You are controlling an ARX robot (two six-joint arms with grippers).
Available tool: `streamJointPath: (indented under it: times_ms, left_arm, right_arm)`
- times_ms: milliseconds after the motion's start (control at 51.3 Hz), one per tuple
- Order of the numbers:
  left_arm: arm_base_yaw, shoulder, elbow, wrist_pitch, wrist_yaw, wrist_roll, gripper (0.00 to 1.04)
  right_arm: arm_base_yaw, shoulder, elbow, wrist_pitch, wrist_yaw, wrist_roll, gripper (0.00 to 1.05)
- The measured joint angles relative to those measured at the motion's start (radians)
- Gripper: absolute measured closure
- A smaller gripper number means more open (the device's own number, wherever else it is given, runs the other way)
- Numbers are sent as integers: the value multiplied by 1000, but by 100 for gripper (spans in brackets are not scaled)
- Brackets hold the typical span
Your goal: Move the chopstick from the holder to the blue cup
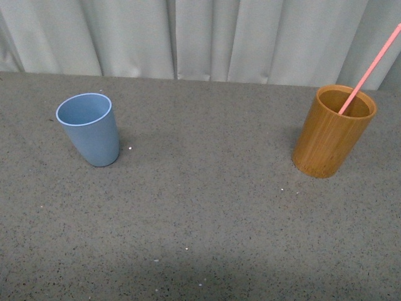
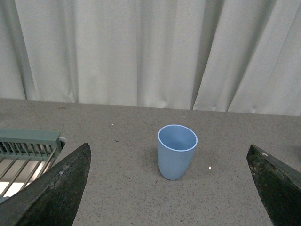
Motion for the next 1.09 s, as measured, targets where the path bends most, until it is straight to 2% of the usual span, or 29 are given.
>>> streamJointPath:
  times_ms: [1091]
  left_arm:
    - [0,0,0,0,0,0,7]
  right_arm:
    - [0,0,0,0,0,0,10]
